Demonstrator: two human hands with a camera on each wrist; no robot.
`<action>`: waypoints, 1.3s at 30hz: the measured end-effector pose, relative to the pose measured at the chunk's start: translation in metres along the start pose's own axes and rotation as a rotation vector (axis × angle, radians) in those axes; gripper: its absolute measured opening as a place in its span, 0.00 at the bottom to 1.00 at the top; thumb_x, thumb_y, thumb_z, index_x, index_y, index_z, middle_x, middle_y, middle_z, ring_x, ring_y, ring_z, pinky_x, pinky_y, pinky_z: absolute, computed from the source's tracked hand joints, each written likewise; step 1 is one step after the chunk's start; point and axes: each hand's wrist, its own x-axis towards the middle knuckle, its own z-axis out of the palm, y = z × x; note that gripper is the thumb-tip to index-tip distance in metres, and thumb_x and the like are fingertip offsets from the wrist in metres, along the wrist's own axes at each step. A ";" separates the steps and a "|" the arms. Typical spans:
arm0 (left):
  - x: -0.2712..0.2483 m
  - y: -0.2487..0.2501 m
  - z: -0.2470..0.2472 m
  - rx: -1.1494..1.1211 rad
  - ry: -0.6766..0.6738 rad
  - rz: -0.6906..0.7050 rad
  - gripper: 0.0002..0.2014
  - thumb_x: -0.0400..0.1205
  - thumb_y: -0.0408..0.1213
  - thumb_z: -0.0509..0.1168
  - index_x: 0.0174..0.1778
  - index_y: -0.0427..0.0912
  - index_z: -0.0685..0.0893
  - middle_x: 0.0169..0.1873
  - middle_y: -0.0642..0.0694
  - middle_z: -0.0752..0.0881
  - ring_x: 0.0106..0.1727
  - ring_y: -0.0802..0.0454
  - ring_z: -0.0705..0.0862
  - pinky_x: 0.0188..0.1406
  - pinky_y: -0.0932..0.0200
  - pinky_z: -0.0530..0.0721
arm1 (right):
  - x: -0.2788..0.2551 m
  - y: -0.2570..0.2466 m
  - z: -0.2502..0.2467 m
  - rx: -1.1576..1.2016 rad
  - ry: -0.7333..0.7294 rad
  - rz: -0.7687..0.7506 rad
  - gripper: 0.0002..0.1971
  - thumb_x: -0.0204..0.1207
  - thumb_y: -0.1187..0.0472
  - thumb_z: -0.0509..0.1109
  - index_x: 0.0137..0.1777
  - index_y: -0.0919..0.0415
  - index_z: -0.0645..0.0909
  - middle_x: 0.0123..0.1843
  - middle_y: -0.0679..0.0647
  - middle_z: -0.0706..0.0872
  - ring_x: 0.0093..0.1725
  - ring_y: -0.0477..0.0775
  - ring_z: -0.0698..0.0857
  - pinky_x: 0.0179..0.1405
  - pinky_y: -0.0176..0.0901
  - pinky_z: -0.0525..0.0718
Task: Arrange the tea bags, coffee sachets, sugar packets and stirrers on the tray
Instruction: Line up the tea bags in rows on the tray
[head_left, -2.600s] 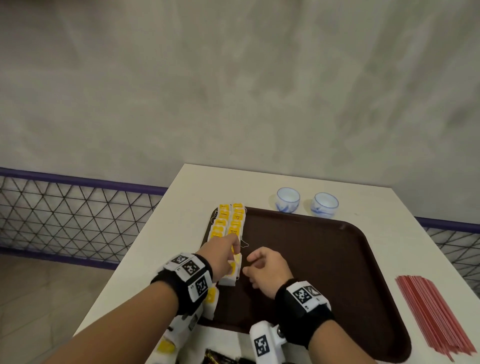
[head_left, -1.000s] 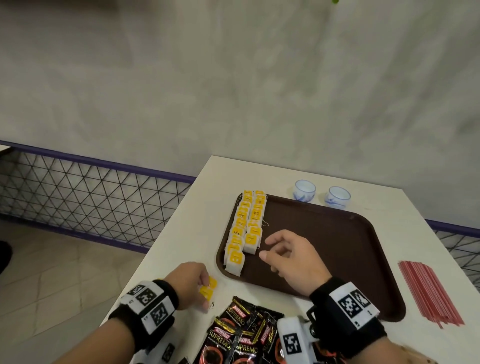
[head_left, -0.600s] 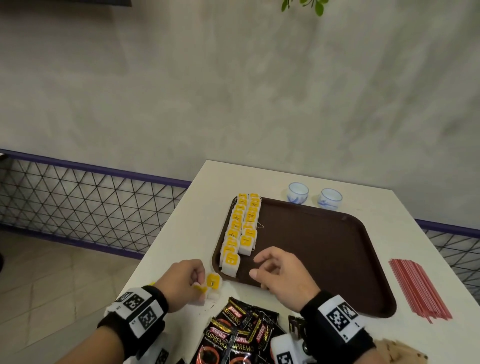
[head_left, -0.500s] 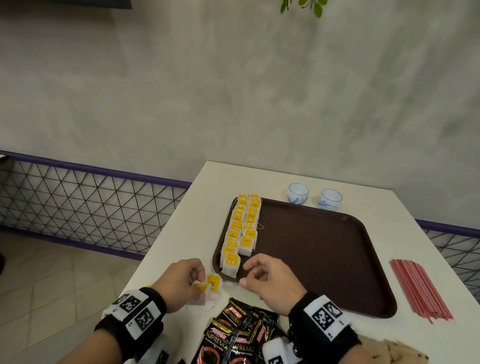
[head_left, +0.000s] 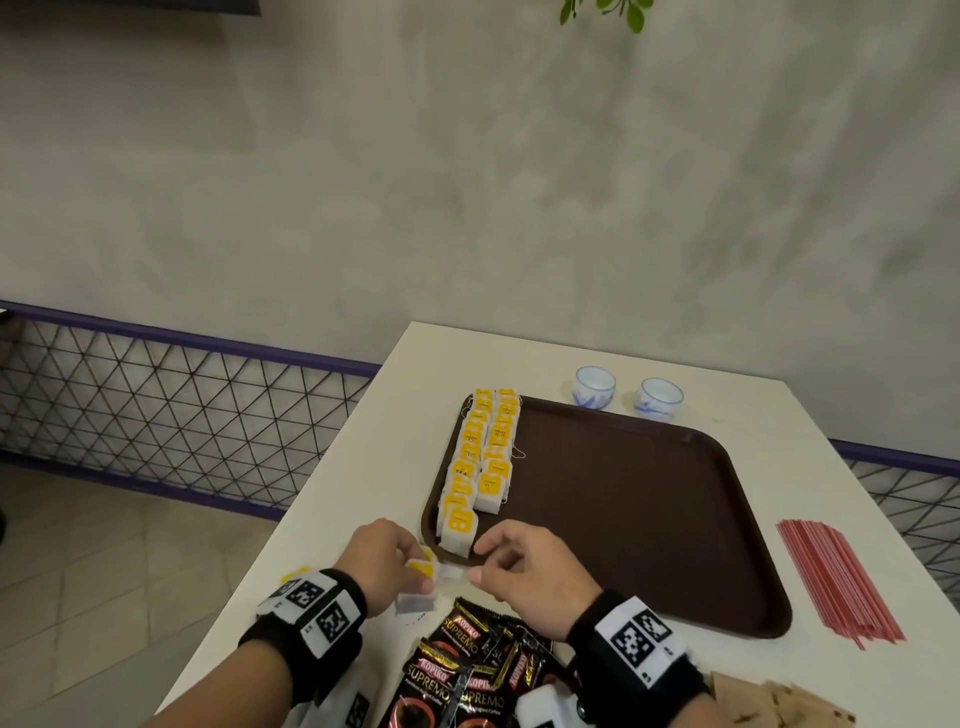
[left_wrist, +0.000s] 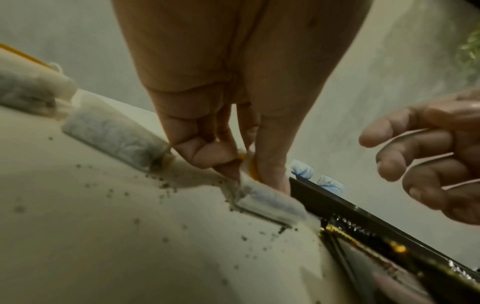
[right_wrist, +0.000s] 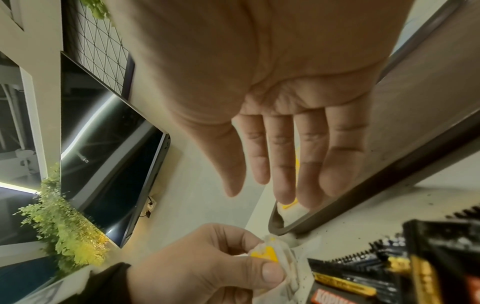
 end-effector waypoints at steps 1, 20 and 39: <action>0.001 0.000 -0.001 0.003 -0.020 -0.012 0.10 0.64 0.39 0.81 0.27 0.51 0.84 0.41 0.51 0.88 0.44 0.54 0.83 0.45 0.60 0.81 | -0.001 0.001 -0.001 -0.002 0.001 0.005 0.07 0.72 0.52 0.76 0.48 0.47 0.81 0.40 0.48 0.87 0.38 0.42 0.84 0.46 0.39 0.84; 0.013 0.066 -0.010 -0.284 -0.091 0.239 0.06 0.67 0.37 0.79 0.33 0.43 0.89 0.41 0.39 0.90 0.44 0.43 0.87 0.51 0.46 0.85 | 0.025 0.010 -0.021 0.178 0.150 0.009 0.11 0.71 0.72 0.73 0.43 0.54 0.85 0.30 0.48 0.87 0.29 0.42 0.82 0.35 0.43 0.83; 0.073 0.065 0.018 0.194 -0.056 0.281 0.12 0.65 0.39 0.79 0.30 0.52 0.81 0.43 0.54 0.79 0.47 0.56 0.78 0.49 0.64 0.76 | 0.104 0.044 -0.008 0.091 0.298 0.126 0.15 0.68 0.72 0.73 0.28 0.51 0.80 0.27 0.48 0.81 0.27 0.47 0.78 0.35 0.44 0.83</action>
